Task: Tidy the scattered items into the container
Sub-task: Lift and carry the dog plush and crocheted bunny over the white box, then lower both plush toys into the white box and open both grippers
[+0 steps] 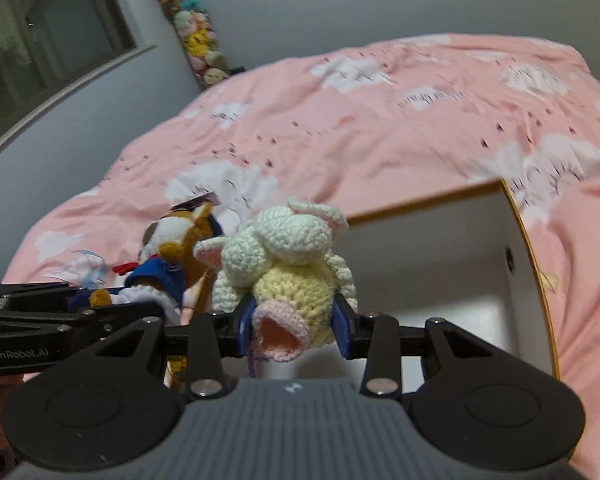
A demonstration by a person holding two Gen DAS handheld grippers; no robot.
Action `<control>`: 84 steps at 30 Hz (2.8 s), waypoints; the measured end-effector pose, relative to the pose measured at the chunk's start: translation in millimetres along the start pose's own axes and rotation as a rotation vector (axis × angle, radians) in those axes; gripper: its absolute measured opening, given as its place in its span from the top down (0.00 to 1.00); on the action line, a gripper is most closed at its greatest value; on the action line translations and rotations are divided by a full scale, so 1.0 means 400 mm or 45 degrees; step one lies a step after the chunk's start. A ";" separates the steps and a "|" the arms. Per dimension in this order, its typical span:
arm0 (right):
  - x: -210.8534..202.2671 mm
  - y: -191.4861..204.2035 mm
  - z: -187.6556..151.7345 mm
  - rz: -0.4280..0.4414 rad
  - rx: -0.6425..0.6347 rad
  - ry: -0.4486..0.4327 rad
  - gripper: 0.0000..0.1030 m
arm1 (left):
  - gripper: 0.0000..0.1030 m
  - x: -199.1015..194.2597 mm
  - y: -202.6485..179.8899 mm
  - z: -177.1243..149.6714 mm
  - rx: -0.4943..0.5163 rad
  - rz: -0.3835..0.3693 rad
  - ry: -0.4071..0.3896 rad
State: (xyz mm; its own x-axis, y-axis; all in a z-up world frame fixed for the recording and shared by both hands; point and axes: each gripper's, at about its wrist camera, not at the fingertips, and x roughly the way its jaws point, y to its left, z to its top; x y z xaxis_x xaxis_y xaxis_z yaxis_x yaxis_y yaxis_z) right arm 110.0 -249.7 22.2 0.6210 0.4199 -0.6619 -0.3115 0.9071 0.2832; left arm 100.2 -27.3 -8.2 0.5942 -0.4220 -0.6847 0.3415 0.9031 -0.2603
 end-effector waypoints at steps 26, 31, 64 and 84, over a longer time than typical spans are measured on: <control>0.200 -0.039 -0.026 -0.076 0.095 0.230 0.58 | 0.59 0.211 0.005 -0.013 0.153 0.132 0.232; 0.226 -0.039 -0.033 -0.067 0.101 0.289 0.57 | 0.58 0.232 0.018 -0.023 0.139 0.132 0.278; 0.255 -0.080 -0.021 0.035 0.181 0.398 0.64 | 0.66 0.229 0.018 -0.028 0.139 0.124 0.299; 0.294 -0.049 -0.028 0.061 0.209 0.413 0.71 | 0.67 0.269 -0.026 -0.053 0.245 0.203 0.357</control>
State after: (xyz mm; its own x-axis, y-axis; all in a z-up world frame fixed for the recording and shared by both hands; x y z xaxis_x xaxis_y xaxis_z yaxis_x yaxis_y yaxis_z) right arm 181.2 -218.3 -68.9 0.3399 0.4545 -0.8233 -0.1987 0.8904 0.4096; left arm 145.2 -80.5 -93.7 0.4376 -0.2154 -0.8730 0.4075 0.9129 -0.0210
